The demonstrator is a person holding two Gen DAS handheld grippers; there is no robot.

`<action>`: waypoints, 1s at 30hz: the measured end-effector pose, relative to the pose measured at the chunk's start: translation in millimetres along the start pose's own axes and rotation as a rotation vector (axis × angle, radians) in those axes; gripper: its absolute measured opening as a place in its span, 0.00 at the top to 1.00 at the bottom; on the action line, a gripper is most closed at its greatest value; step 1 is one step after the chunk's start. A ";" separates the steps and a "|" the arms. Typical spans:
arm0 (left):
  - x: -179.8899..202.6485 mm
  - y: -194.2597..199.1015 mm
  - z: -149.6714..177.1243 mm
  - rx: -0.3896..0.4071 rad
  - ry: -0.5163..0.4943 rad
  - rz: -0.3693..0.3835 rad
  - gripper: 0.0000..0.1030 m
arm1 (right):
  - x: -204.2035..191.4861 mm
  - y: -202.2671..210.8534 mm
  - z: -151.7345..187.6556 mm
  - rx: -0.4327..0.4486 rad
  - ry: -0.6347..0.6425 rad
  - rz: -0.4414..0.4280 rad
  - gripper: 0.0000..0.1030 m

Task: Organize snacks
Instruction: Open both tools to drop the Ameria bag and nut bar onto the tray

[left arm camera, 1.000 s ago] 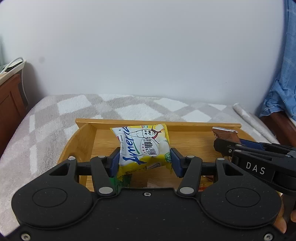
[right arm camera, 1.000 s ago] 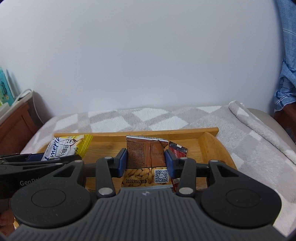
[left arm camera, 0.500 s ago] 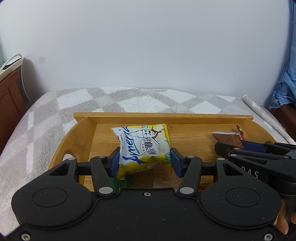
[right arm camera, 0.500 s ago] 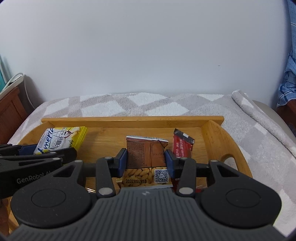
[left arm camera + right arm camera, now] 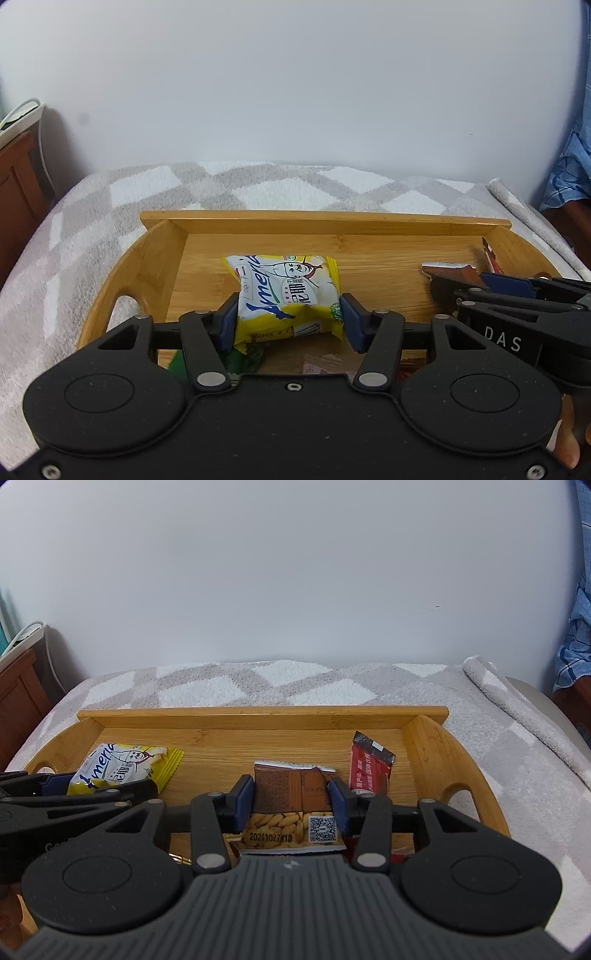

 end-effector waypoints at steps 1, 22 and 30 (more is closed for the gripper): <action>-0.2 0.2 -0.2 -0.002 0.004 0.000 0.47 | -0.1 0.2 0.0 0.000 -0.002 -0.004 0.44; 9.6 105.6 12.5 0.084 -0.021 -0.022 0.18 | 0.1 107.2 -1.4 0.150 0.030 -0.021 0.15; 13.7 168.8 44.6 0.126 0.002 -0.017 0.09 | 4.7 165.9 23.6 0.200 0.030 -0.036 0.06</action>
Point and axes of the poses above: each gripper's, at about its wrist camera, not at the fingertips, and y roughly against the way its jaws point, x to its right, z to its underside, the point moved 5 cm from there along -y, roughly the way its jaws point, and after that the axes turned 8 degrees about z, right-handed, at the moved point
